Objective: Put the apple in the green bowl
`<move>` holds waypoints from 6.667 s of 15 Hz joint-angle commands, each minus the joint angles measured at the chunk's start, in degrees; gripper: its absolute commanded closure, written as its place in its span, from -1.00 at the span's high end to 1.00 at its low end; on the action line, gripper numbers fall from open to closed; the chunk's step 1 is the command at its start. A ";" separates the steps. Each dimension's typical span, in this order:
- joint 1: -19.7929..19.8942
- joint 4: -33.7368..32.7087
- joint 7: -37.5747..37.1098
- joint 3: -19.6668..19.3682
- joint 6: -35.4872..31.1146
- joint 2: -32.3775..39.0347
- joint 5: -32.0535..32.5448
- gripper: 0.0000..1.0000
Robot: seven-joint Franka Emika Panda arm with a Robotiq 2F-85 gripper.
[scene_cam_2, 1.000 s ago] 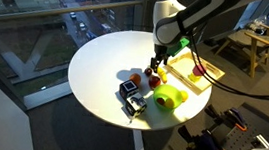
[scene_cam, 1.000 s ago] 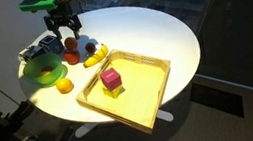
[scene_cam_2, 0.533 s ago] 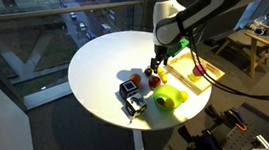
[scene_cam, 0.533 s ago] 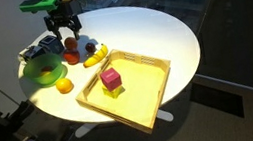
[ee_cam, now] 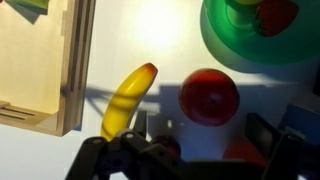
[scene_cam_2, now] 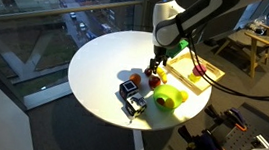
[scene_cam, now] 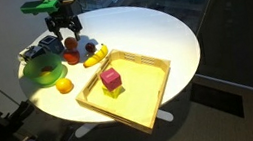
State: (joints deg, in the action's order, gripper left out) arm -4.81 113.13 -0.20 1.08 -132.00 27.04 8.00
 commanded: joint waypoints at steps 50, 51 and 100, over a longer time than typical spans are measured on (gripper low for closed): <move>-1.80 2.60 -7.12 -0.13 -12.09 5.96 -2.34 1.00; -1.79 2.59 -7.10 -0.13 -12.10 6.06 -2.35 1.00; -1.65 1.80 -1.53 1.53 5.04 -6.63 -1.06 0.13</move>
State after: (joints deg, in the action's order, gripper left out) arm -6.33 113.76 -3.22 2.19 -129.73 23.70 6.22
